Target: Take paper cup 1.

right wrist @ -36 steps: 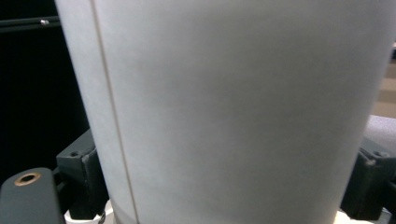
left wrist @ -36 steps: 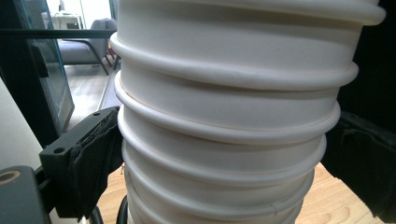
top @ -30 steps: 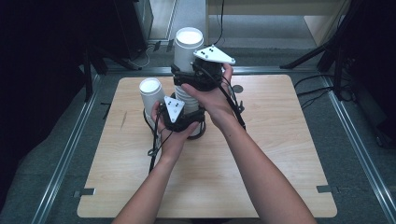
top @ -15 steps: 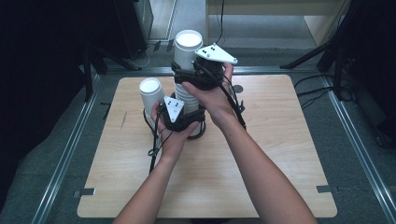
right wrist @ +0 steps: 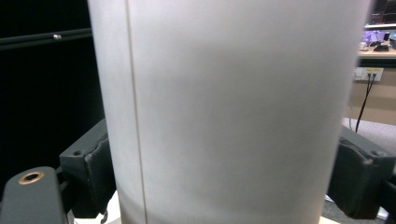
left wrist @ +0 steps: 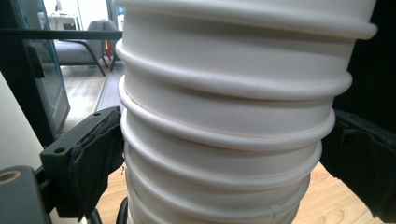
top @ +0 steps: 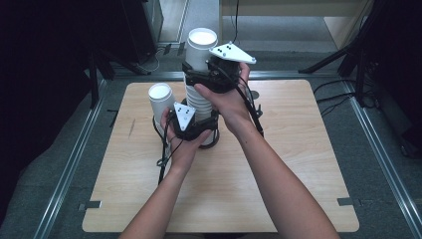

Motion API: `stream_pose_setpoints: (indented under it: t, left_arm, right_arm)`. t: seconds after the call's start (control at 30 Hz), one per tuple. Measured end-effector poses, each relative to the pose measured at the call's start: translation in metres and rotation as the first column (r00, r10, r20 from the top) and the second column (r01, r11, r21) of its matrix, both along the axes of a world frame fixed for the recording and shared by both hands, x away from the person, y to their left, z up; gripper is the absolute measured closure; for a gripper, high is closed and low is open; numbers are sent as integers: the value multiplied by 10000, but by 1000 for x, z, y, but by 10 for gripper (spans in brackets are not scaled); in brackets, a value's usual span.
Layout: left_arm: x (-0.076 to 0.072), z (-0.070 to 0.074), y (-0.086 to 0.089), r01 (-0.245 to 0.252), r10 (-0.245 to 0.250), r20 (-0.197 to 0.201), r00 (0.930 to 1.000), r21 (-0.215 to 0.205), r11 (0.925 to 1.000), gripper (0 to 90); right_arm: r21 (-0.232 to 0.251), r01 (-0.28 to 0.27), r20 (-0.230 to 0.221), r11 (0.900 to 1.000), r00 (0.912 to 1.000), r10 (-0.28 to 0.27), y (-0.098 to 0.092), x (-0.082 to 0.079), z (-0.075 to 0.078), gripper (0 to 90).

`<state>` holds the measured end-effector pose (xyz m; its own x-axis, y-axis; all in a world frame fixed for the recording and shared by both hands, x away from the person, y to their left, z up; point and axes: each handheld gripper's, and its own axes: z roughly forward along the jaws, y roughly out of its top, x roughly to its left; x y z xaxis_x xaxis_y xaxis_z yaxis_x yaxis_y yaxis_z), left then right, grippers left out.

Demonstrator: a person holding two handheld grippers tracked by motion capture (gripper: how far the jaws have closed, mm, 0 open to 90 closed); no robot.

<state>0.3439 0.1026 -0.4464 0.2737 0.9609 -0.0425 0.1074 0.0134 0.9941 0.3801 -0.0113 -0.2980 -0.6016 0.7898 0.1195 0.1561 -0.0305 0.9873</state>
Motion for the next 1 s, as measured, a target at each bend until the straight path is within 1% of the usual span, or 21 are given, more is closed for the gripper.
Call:
stream_pose_setpoints:
  t: [0.1,0.17,0.23,0.33,0.47,0.57,0.63,0.67,0.73,0.77,0.8,0.87,0.93,1.0]
  left_arm:
    - [0,0,0,11,-11,-17,10000,-24,10000,27]
    - [0,0,0,5,-5,-12,10000,-11,10000,27]
    - [0,0,0,2,-2,-21,10000,-5,10000,28]
    - [-1,0,0,-4,4,-39,10000,-8,10000,28]
    - [-1,0,0,-10,10,-35,10000,-7,10000,29]
    - [-1,0,0,-8,8,-39,10000,-16,10000,29]
    - [-1,0,0,-9,9,-38,10000,-17,10000,30]
    - [-1,0,0,-1,1,-38,10000,-16,10000,30]
    - [-1,0,1,13,-13,-17,10000,-28,10000,30]
    - [-1,0,1,13,-13,-17,10000,-28,10000,30]
    - [-1,0,1,20,-20,-16,10000,-37,10000,31]
    - [-1,0,1,34,-34,-17,10000,-39,10000,31]
    - [-2,0,1,38,-38,-17,10000,-39,10000,32]
    - [-2,0,1,28,-28,11,10000,-5,10000,32]
  right_arm:
    - [43,-32,-9,10000,10000,32,-1,0,-1,127]
    - [39,-79,276,10000,9996,77,-2,-4,-1,161]
    - [-77,-41,370,10000,9993,44,-2,-4,0,164]
    - [-151,-44,426,9999,9991,50,-1,-4,2,167]
    - [45,-29,413,10000,9991,27,-2,-5,7,179]
    - [25,37,504,10000,9987,-38,-2,-5,9,179]
    - [60,59,441,10000,9990,-61,-2,-6,8,172]
    - [-8,125,380,9999,9992,-125,-2,-5,4,135]
    - [90,11,126,10000,9999,-12,-2,-4,-3,130]
    - [90,11,126,10000,9999,-12,-2,-4,-3,130]
    - [62,-5,-19,10000,10000,5,-1,-3,-9,123]
    - [4,50,18,10000,10000,-50,0,-3,-12,132]
    - [46,59,60,10000,10000,-60,0,-3,-11,136]
    - [10,84,134,10000,9999,-84,0,-4,-7,144]
